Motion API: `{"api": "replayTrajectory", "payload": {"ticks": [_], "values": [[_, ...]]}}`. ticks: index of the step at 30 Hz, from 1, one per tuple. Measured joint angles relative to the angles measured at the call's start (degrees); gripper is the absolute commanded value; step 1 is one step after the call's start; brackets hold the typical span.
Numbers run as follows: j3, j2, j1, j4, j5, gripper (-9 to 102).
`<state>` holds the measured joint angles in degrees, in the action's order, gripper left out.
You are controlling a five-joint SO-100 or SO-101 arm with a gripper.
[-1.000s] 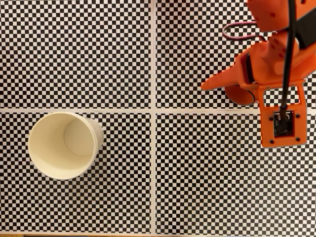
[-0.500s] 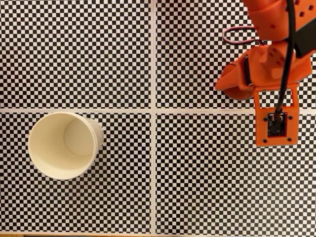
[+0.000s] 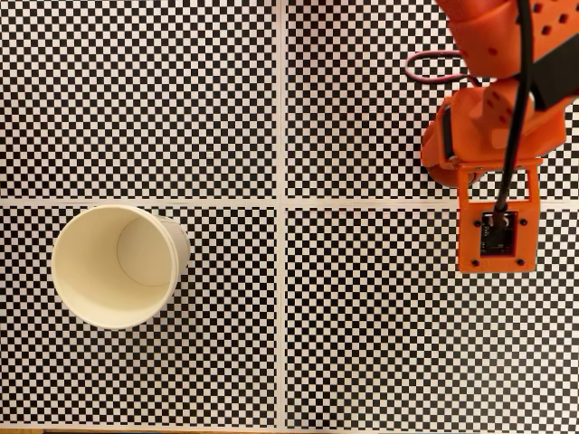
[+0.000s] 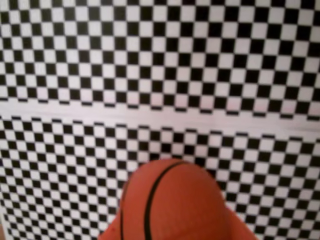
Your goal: Grasp basketball and place into cup.
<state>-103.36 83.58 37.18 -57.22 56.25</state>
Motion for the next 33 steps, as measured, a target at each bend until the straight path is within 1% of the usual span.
{"api": "replayTrajectory", "payload": {"ticks": [3, 6, 11, 15, 26, 33], "values": [[0.0, 0.0, -1.1, 0.0, 0.0, 3], [0.0, 2.1, -2.0, 0.0, 1.0, 0], [1.8, 5.3, -4.1, -1.8, 2.7, 0], [4.7, 6.7, -5.4, -2.7, 4.1, 0], [18.6, 6.7, -12.5, -10.4, 8.7, 0], [21.2, 10.7, -18.3, -11.1, 12.7, 0]]}}
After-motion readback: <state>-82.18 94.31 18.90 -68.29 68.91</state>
